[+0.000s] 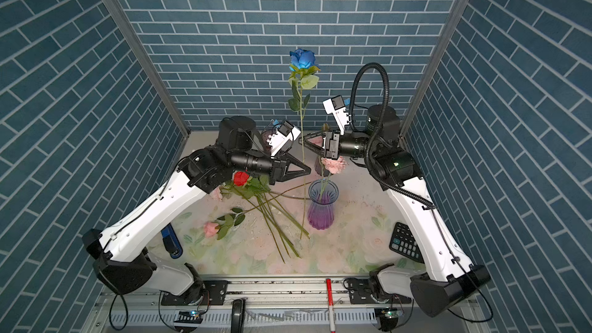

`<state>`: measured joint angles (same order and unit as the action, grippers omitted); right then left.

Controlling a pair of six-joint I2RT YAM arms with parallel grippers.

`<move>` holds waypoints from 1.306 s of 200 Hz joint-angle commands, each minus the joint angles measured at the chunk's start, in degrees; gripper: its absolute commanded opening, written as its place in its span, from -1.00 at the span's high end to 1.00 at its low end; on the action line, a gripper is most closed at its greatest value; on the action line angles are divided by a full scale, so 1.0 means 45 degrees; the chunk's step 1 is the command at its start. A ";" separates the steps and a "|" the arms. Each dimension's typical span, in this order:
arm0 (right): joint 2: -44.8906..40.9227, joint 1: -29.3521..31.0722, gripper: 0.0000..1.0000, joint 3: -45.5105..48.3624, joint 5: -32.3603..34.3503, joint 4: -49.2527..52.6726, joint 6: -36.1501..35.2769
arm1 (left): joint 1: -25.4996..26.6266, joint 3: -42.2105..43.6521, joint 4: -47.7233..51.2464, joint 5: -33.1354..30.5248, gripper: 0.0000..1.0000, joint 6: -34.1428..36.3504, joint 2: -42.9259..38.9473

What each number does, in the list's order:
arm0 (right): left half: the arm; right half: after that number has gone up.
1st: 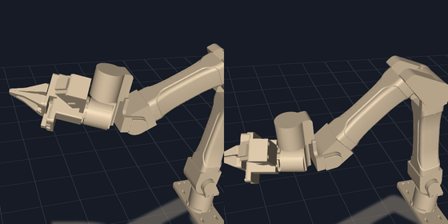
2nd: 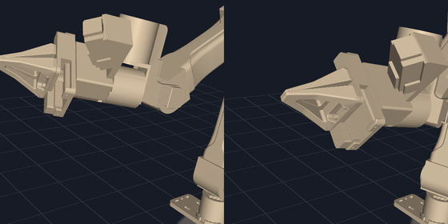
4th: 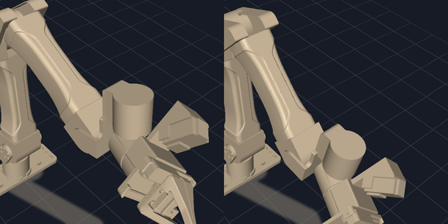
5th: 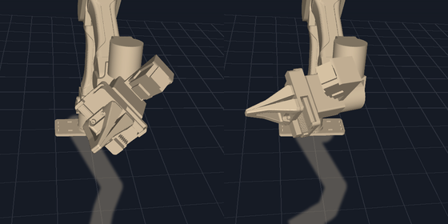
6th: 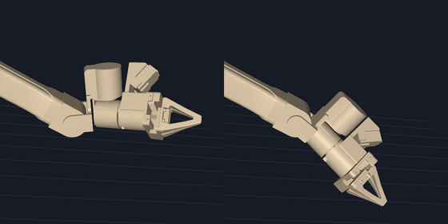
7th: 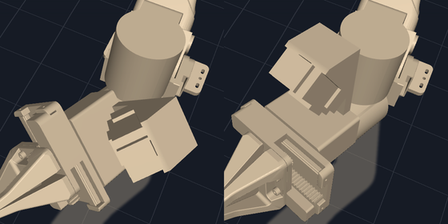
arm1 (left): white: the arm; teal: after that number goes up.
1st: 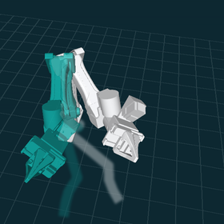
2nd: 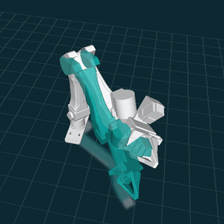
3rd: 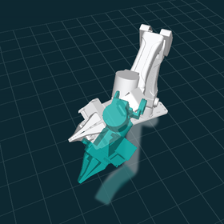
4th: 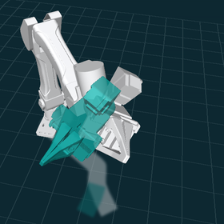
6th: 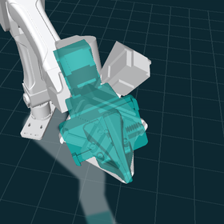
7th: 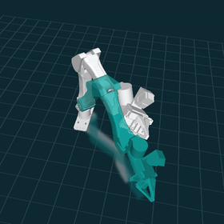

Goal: Arrange the flowers into the vase
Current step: 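Close the right gripper on the blue rose stem below the left gripper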

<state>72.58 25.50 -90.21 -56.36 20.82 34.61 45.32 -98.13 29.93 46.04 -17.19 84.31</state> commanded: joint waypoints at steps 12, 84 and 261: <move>-0.0516 0.0100 0.33 -0.0371 -0.0248 0.0813 -0.1180 | 0.0046 -0.0192 0.0084 -0.0241 1.00 0.0295 -0.0235; -0.0947 0.0098 0.30 -0.0081 -0.0790 -0.0161 -0.1029 | 0.0046 -0.0017 0.0467 -0.0466 1.00 0.0559 -0.0311; -0.1644 -0.0077 0.34 0.1271 -0.2019 -0.3622 0.1157 | 0.0026 0.0224 0.0350 -0.0453 1.00 0.0457 -0.0402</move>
<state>68.12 25.41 -84.36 -61.34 9.15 38.24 45.74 -98.00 30.59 45.74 -14.72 82.59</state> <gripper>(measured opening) 0.325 0.058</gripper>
